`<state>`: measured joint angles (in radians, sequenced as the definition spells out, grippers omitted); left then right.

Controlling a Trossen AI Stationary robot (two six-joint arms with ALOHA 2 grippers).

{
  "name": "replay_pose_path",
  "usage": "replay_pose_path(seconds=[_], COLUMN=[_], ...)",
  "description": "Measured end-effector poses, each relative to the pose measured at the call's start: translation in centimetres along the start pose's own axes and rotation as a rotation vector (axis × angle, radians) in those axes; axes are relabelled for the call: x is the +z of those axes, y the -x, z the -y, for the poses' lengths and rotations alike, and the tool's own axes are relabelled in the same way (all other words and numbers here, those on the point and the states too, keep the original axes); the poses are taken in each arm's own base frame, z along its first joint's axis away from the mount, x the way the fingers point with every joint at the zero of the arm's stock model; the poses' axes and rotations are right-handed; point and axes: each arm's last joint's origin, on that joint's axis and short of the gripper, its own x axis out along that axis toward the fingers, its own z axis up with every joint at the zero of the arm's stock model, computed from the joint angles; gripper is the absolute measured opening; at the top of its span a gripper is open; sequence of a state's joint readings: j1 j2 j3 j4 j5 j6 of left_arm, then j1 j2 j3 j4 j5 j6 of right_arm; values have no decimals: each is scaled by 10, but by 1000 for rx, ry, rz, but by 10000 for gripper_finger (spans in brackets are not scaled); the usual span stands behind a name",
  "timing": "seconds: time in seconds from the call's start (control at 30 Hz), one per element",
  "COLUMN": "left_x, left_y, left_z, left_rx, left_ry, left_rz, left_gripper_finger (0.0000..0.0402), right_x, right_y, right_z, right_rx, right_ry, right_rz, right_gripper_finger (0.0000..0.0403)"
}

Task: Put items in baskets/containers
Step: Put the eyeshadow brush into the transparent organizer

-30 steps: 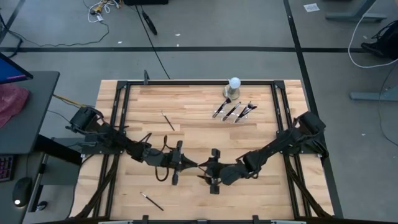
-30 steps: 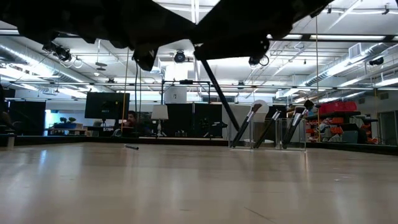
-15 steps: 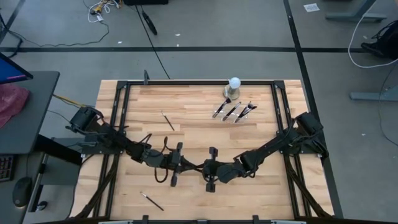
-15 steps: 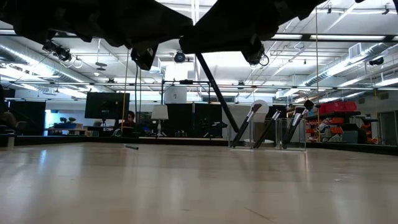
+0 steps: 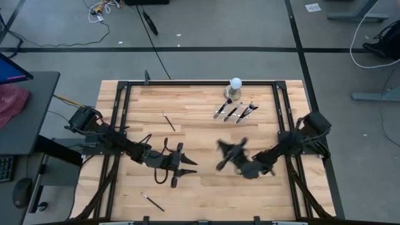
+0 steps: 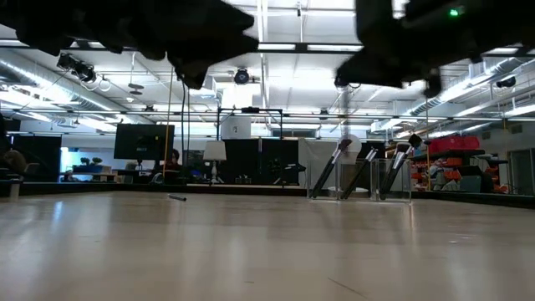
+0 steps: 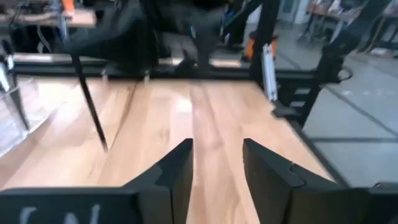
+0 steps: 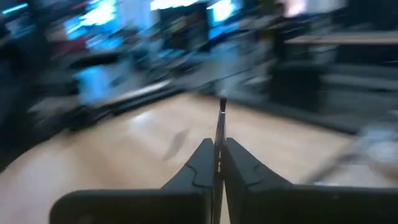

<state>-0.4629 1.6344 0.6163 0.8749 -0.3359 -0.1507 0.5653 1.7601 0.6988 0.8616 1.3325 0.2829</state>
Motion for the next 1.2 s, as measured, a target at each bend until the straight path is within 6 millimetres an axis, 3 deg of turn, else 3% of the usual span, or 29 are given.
replay_pose_path(seconds=[0.13,0.27,0.5,0.77,1.2], left_x=[-4,-5,-5,-5,-6], left_y=[0,0,0,0,0], left_z=[0,0,-1,-1,-2], left_rx=[5,6,9,10,21], left_ry=[8,6,6,5,2], left_rz=[-36,-44,-43,-48,-51], left_gripper_finger=[157,160,160,160,160], right_x=[14,28,29,21,12], right_y=[8,6,-15,-43,-58], right_z=[40,82,133,154,162], right_rx=[-218,-282,-436,-545,-470], right_ry=[-77,-186,-286,-279,-409], right_rz=[74,98,151,174,171], right_gripper_finger=[11,11,11,11,11])
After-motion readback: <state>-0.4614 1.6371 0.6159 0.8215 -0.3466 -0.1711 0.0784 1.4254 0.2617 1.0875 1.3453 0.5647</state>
